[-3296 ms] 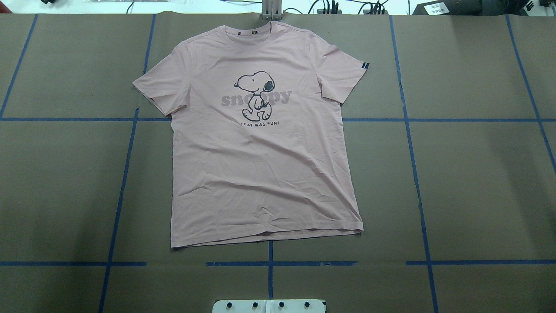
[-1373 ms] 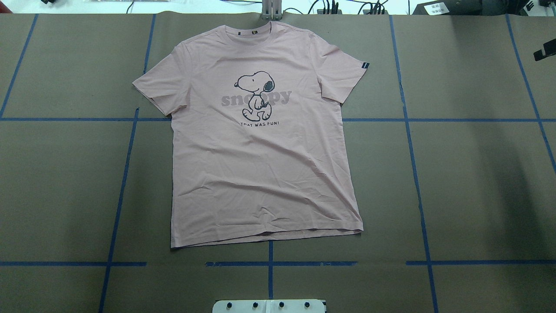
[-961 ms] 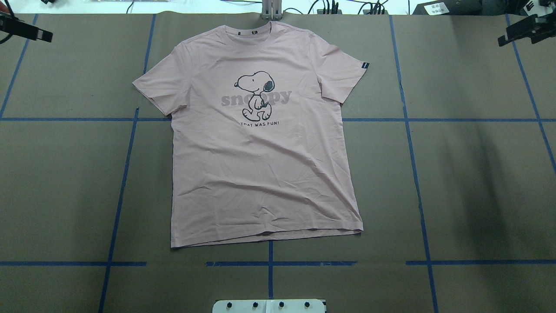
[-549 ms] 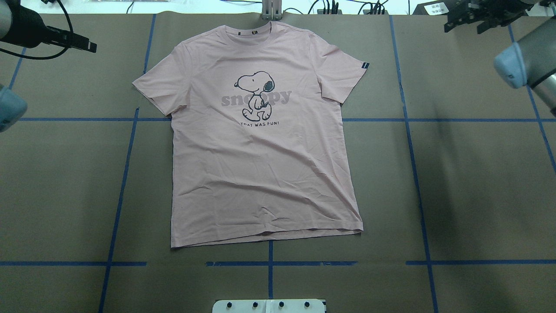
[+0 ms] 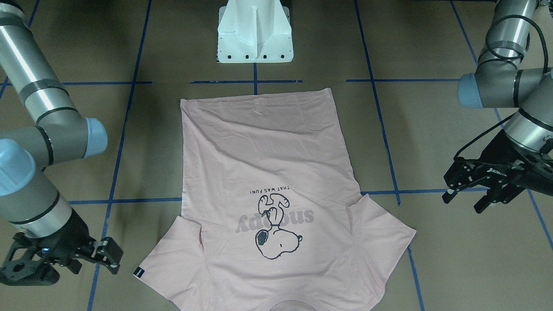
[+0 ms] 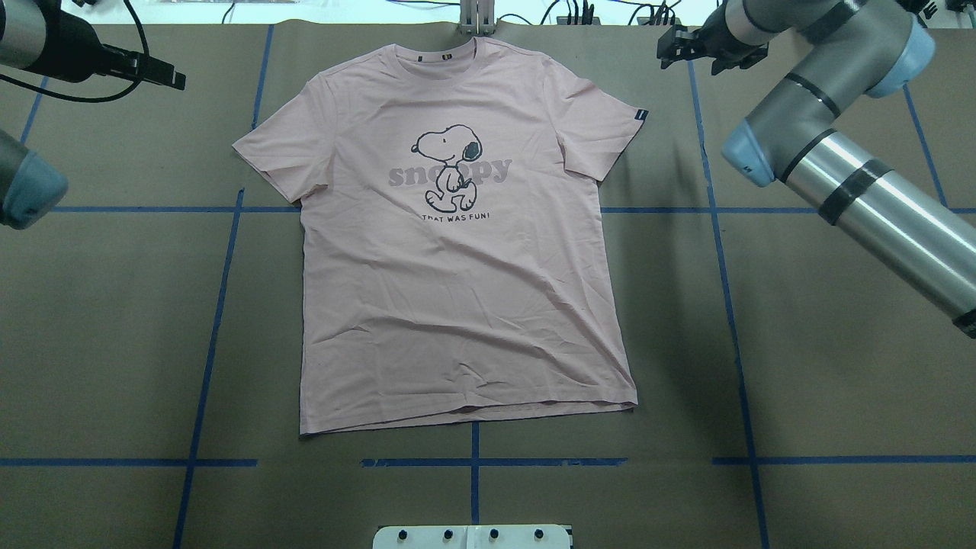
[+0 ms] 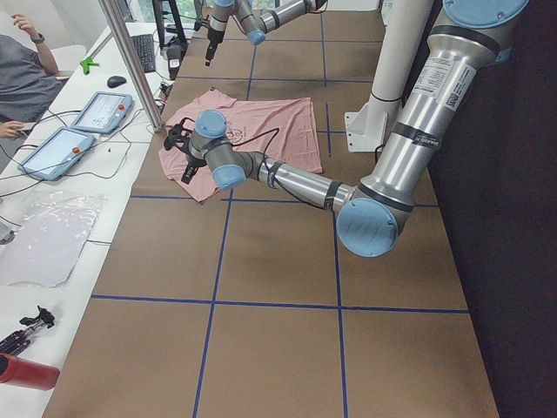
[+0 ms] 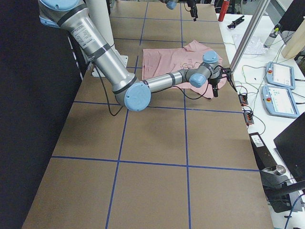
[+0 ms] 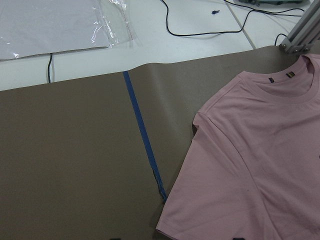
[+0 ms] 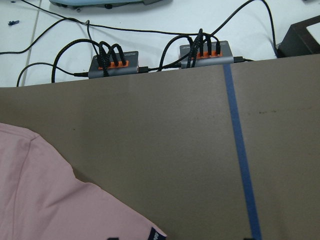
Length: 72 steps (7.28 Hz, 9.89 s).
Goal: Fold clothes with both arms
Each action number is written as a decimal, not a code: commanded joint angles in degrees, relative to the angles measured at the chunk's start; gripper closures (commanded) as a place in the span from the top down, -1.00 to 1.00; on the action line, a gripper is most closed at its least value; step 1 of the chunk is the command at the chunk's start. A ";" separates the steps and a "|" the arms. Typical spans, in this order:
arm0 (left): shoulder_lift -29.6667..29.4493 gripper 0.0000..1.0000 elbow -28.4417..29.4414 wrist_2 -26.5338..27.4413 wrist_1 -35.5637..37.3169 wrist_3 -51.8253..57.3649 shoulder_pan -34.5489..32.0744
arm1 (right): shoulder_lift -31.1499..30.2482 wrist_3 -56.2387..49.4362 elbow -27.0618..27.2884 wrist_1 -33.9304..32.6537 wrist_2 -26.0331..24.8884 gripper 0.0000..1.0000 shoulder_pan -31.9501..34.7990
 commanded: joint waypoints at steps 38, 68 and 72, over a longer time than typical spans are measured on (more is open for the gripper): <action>-5.03 0.43 15.02 23.36 -8.96 -16.71 12.12 | -3.44 -15.51 9.18 -8.44 5.93 1.00 2.88; -6.14 1.00 -16.98 18.74 21.61 -20.05 25.82 | -19.21 18.28 49.60 -26.85 -6.31 1.00 -18.67; 9.59 0.99 -33.07 22.57 21.44 -37.38 38.98 | -34.68 38.96 58.23 -14.15 -27.35 0.91 -41.56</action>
